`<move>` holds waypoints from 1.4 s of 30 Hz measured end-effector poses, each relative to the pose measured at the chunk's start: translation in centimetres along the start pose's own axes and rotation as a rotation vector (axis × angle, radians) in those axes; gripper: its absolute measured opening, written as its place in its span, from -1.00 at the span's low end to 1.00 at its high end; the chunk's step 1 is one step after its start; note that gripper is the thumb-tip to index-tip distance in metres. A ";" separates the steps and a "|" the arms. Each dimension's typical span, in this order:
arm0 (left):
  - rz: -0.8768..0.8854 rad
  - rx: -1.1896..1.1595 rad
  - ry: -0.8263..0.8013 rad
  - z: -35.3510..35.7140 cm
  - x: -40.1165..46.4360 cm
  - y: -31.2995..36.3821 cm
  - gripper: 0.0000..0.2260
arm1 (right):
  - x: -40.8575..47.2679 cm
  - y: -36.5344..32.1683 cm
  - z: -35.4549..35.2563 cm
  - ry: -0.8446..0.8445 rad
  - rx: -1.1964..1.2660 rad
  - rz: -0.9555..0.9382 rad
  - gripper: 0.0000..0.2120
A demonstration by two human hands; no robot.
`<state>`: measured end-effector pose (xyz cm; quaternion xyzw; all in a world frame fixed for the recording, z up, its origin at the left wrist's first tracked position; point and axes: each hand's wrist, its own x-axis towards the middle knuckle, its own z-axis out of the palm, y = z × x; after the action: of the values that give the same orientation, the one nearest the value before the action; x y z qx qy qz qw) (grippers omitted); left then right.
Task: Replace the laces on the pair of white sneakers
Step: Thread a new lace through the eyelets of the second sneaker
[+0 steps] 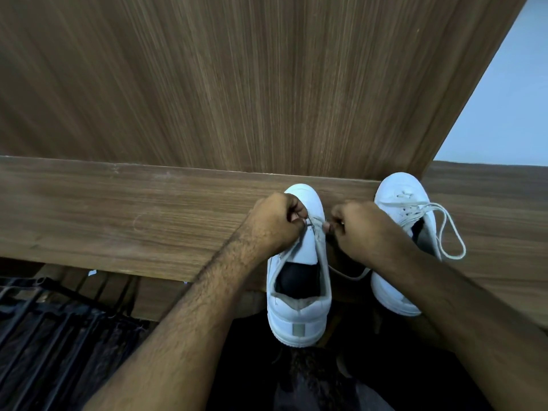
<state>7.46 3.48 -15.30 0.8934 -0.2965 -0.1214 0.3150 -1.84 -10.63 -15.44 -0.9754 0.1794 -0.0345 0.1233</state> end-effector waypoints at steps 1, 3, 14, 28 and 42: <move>0.000 0.015 0.002 0.1 0.0 0.0 -0.76 | 0.1 0.2 -0.1 -0.001 0.058 -0.005 -0.66; 0.010 0.029 0.001 0.1 0.1 -0.1 -0.77 | 0.1 0.3 -0.8 0.027 0.347 -0.031 -0.77; 0.055 -0.149 0.121 -0.8 0.1 -0.6 -0.78 | -0.1 0.6 -2.5 0.173 0.545 0.046 -0.82; 0.094 -0.348 0.147 -1.1 -0.1 -0.2 -0.72 | 0.2 -0.7 -3.2 0.186 1.540 0.136 -0.77; 0.093 -0.009 -0.090 0.3 0.0 0.1 -0.65 | 0.2 1.1 -1.9 -0.201 0.285 -0.088 -0.76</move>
<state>7.32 3.22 -15.51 0.8709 -0.3511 -0.1480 0.3105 -2.23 -12.14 -13.89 -0.9536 0.1167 0.0325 0.2758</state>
